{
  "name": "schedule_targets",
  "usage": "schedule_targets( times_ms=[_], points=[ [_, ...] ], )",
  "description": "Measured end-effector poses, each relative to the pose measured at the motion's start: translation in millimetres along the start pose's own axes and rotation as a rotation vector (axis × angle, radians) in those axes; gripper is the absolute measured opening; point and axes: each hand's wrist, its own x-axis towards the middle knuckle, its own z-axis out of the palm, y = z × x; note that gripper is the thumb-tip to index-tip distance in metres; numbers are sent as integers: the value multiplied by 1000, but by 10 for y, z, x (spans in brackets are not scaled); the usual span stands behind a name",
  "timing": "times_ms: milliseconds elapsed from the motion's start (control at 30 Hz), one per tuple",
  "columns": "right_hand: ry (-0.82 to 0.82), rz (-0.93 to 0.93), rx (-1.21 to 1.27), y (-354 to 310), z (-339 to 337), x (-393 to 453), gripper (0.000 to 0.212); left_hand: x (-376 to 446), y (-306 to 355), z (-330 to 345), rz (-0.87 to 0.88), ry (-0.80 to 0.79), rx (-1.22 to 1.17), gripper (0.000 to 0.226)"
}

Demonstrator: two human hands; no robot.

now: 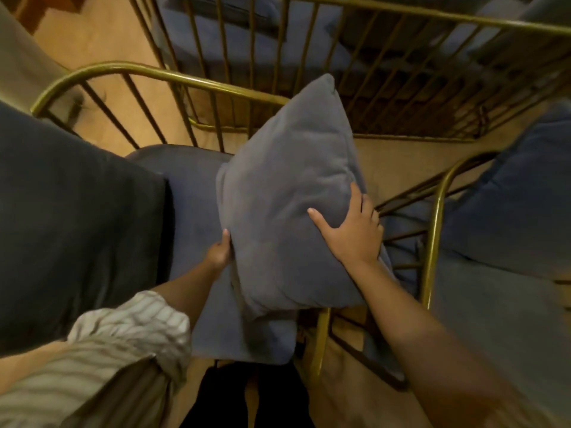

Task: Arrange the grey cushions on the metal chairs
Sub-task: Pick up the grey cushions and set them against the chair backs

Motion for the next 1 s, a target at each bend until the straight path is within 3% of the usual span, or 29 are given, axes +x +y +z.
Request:
schedule_targets(
  times_ms=[133, 300, 433, 567, 800, 933, 1000],
  points=[
    [76, -12, 9, 45, 81, 14, 108, 316, -28, 84, -60, -41, -180, 88],
    [101, -28, 15, 74, 106, 29, 103, 437, -79, 204, -34, -190, -498, 84],
    [58, -19, 105, 28, 18, 55, 99, 390, -71, 178, -41, -180, -502, 72],
    [-56, 133, 369, -45, -167, 62, 108, 273, -92, -53, -66, 86, -230, 51],
    [52, 189, 722, 50, -635, -323, 67, -266, 62, -481, 221, 242, 24, 42],
    [285, 254, 887, 268, -963, -514, 23, -776, 496, -513, 494, 307, 87, 39],
    [401, 294, 917, 428, -1138, -618, 15, -1049, 794, -452, 651, 324, 112, 38]
  ],
)
